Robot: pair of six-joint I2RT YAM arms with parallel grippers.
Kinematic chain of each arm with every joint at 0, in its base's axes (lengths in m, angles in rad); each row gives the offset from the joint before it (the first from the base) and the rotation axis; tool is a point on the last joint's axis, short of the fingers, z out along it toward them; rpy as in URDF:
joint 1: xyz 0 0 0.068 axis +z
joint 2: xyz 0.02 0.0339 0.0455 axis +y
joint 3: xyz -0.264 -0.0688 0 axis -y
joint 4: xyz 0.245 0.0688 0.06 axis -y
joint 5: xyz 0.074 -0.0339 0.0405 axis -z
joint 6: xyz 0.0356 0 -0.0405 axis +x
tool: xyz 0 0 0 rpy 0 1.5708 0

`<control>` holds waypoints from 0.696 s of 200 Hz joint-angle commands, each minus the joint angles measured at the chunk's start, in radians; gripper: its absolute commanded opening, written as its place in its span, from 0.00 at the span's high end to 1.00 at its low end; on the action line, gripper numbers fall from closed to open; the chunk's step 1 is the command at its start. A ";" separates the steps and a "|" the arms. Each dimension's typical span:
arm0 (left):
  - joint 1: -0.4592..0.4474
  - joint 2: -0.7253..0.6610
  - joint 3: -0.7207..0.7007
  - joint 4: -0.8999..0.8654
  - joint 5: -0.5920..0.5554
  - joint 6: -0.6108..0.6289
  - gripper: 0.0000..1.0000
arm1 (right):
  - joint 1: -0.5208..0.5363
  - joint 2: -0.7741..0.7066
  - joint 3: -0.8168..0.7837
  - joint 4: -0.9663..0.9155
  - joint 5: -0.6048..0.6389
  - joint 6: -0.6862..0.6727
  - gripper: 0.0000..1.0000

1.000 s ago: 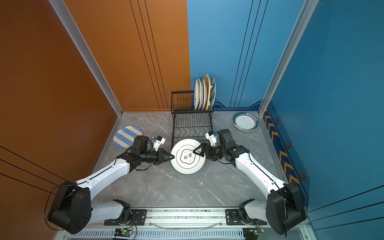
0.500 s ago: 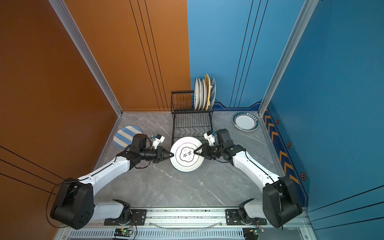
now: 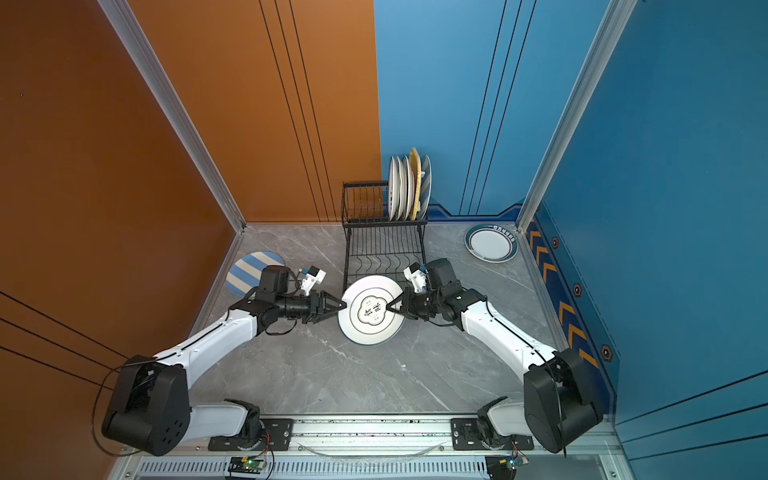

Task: Load plates into a dish rack
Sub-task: Place the plate on the dish rack.

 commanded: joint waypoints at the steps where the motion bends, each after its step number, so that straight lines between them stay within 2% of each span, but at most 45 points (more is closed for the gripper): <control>1: 0.038 -0.036 0.046 -0.127 -0.058 0.080 0.25 | 0.027 -0.054 0.130 -0.150 0.164 -0.097 1.00; 23: 0.063 -0.046 0.066 -0.179 -0.127 0.104 0.15 | 0.070 -0.062 0.240 -0.270 0.365 -0.144 1.00; 29: 0.066 -0.047 0.073 -0.195 -0.155 0.109 0.09 | 0.086 -0.062 0.268 -0.296 0.421 -0.149 1.00; 64: 0.072 -0.049 0.096 -0.255 -0.296 0.139 0.01 | 0.177 -0.046 0.445 -0.391 0.750 -0.162 1.00; 94: 0.070 -0.033 0.092 -0.257 -0.328 0.143 0.02 | 0.234 0.007 0.601 -0.435 0.986 -0.169 1.00; 102: 0.068 -0.030 0.092 -0.257 -0.336 0.145 0.02 | 0.276 0.030 0.645 -0.442 1.043 -0.178 1.00; 139: 0.059 -0.018 0.098 -0.258 -0.357 0.153 0.02 | 0.352 0.169 0.886 -0.443 1.297 -0.273 1.00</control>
